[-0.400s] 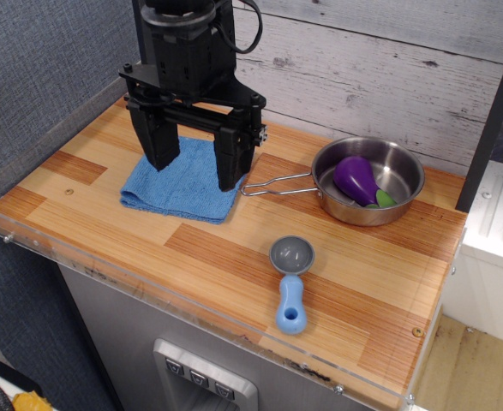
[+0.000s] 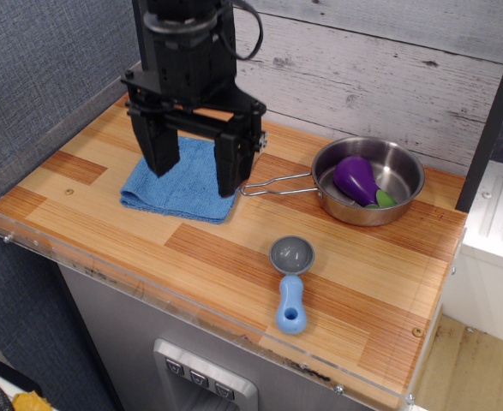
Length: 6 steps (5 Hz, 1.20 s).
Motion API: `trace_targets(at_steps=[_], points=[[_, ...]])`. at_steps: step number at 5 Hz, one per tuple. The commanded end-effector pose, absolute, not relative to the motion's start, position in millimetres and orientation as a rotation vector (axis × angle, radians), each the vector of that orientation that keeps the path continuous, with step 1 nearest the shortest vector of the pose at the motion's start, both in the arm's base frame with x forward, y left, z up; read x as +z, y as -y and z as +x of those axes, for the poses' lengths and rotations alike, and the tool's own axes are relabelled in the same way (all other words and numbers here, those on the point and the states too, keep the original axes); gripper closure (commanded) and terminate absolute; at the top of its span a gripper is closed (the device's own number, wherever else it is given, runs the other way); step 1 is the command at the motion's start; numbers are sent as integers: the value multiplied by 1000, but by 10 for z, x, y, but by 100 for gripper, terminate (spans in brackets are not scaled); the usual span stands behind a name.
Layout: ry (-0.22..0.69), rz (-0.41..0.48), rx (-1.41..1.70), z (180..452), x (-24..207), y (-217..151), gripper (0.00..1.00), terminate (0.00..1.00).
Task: Move the cloth to the front edge of the table.
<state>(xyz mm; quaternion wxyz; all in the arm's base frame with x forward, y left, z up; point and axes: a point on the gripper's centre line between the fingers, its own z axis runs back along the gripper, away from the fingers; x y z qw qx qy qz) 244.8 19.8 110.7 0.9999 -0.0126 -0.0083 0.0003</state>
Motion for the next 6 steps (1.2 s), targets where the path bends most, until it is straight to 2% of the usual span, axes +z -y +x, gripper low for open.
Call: trace_targets(at_steps=[1,2,3,6], points=[[113,49,39,2609,1199,-754,0,0],[138,69,75,2692,1168,-1060,0,0],[125,42,116,2791,993,-1234,0,0],[79,23,147,3183,532,-1111,0,0]])
